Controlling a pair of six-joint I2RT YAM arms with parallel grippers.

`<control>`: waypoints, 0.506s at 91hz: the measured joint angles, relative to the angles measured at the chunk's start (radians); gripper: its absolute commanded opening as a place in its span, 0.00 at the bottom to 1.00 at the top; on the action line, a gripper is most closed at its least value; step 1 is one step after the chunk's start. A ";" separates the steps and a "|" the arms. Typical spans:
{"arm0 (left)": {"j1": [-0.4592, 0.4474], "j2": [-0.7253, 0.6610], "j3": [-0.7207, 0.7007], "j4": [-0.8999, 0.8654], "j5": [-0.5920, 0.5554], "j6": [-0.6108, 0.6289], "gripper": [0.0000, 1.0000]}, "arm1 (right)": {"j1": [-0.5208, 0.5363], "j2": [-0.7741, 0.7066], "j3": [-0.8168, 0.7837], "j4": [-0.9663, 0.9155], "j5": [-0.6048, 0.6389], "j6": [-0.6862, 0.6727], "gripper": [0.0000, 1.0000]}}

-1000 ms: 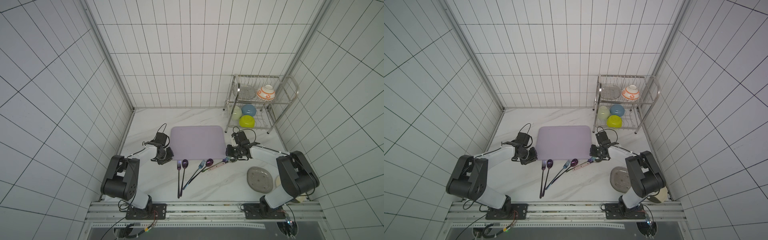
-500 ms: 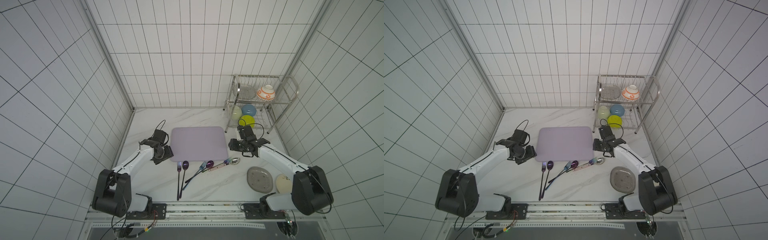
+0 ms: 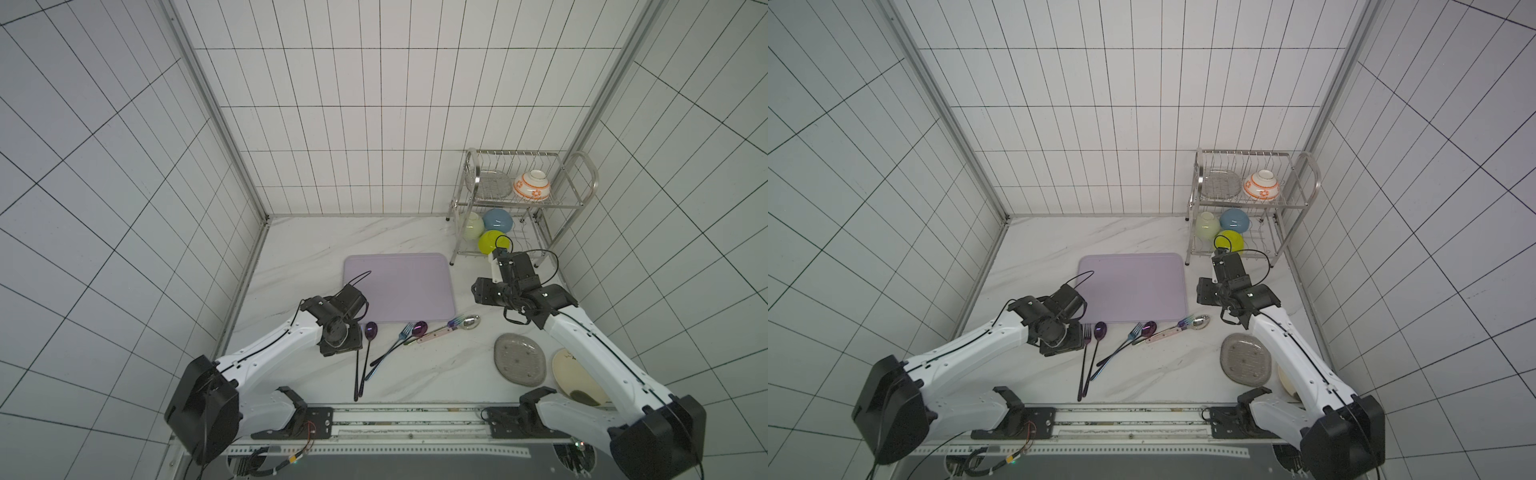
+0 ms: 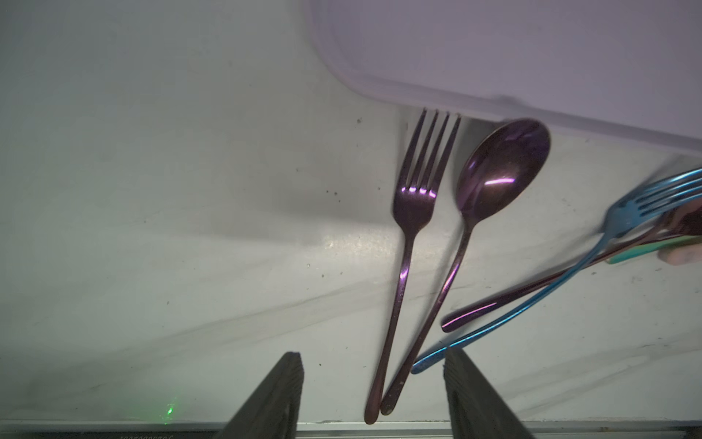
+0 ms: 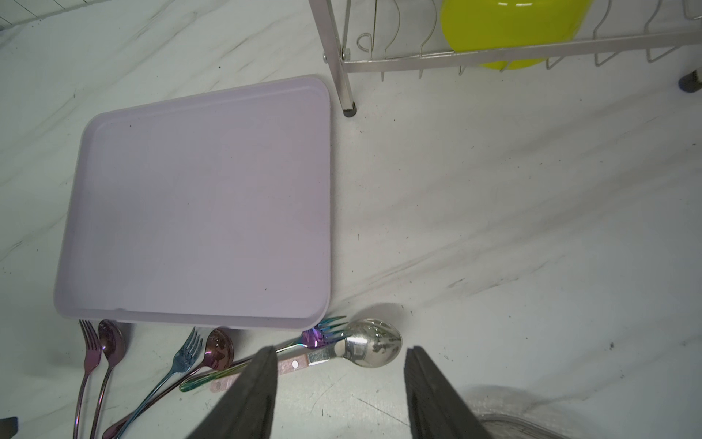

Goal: Set the spoon and fork side by side
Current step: Pick up the fork at the center of the board.

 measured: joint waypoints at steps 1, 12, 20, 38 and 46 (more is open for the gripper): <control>-0.005 0.011 -0.003 0.006 0.000 -0.007 0.51 | 0.000 -0.002 0.000 -0.004 -0.001 0.001 0.55; -0.038 0.109 -0.033 0.072 0.002 -0.007 0.46 | -0.002 -0.006 0.000 -0.023 -0.003 0.008 0.52; -0.044 0.154 -0.042 0.099 0.001 -0.006 0.44 | -0.005 -0.006 0.000 -0.029 -0.006 0.010 0.49; -0.044 0.194 -0.042 0.151 -0.008 0.007 0.36 | -0.006 -0.005 0.000 -0.033 -0.011 0.021 0.46; -0.044 0.210 -0.032 0.155 -0.010 0.013 0.34 | -0.006 -0.005 -0.003 -0.033 -0.012 0.028 0.46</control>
